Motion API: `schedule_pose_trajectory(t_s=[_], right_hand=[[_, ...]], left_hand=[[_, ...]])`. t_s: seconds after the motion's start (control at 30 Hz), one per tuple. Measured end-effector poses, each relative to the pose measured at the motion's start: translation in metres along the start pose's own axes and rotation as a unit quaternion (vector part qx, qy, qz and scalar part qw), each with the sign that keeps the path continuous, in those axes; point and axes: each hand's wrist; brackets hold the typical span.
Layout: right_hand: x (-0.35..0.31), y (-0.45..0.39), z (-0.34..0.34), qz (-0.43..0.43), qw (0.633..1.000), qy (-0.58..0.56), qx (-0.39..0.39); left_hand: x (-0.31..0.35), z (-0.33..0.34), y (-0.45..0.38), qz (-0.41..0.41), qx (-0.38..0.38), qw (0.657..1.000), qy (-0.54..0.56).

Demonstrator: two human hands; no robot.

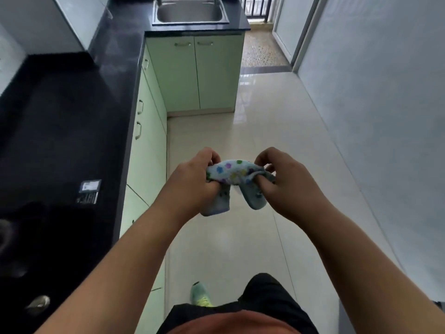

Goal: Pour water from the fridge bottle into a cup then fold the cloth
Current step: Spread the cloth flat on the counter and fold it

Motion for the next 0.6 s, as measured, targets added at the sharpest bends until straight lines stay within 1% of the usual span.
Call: schedule_pose_trajectory(t_s=[0.1,0.23,0.3,0.43,0.6], right_hand=[[0.002,-0.053,-0.004,0.004,1.0,-0.01,0.002],[0.006,-0.143,-0.007,-0.024,1.0,-0.014,-0.006],[0.008,-0.192,-0.008,-0.055,0.998,-0.012,-0.019],[0.0,-0.295,-0.015,-0.127,0.99,0.001,-0.066],[-0.042,-0.409,-0.008,-0.231,0.966,0.027,-0.114]], left_hand=[[-0.002,-0.007,-0.052,-0.002,-0.012,1.0,-0.003],[-0.006,-0.009,-0.132,-0.02,-0.011,1.0,-0.011],[-0.01,-0.011,-0.172,-0.037,0.01,0.999,-0.012],[-0.012,-0.021,-0.242,-0.097,0.065,0.993,-0.004],[-0.021,-0.049,-0.302,-0.158,0.154,0.975,0.029]])
Point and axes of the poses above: each hand's wrist, its own y-axis away from the middle knuckle, its own z-axis out of the palm, x = y × z, and after that the axes turned 2 degrees about z, right-handed
